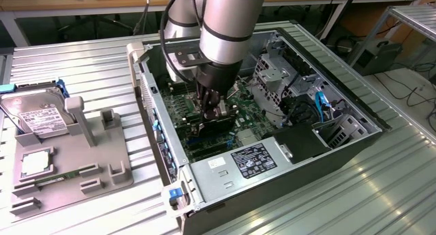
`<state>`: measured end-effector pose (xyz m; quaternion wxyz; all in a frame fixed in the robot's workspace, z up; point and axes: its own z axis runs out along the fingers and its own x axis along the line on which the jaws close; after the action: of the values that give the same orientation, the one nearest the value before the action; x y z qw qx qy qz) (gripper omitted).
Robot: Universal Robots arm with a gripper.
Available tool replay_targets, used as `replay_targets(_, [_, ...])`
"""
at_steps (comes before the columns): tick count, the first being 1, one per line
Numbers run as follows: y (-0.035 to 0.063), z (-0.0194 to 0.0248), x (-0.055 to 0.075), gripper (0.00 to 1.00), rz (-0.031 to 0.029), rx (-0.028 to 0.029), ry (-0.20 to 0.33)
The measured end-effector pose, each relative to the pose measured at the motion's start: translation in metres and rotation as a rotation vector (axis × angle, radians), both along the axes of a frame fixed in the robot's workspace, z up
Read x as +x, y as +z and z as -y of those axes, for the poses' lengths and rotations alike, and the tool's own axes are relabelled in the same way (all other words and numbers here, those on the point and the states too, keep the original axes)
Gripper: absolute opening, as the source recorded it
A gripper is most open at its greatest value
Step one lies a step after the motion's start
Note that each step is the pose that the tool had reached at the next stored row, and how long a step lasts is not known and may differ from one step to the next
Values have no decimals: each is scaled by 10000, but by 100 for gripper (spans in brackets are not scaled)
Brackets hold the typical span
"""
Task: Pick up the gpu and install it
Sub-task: 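Press down on the gpu until it lock into place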
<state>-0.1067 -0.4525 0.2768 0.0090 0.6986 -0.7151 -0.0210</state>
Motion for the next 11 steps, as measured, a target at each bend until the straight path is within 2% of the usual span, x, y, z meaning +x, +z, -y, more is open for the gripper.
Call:
replay_targets(2, [-60,0,0,11,10,2,0])
replay_targets(5, [-88,2,-4,11,14,-9,0])
replay_targets(7, [-42,-3,-2,11,29,19,-1])
replay_targets(10, [120,-2,-2,11,13,2,-2])
replay_targets(11, [147,-3,-2,11,9,-2,-2])
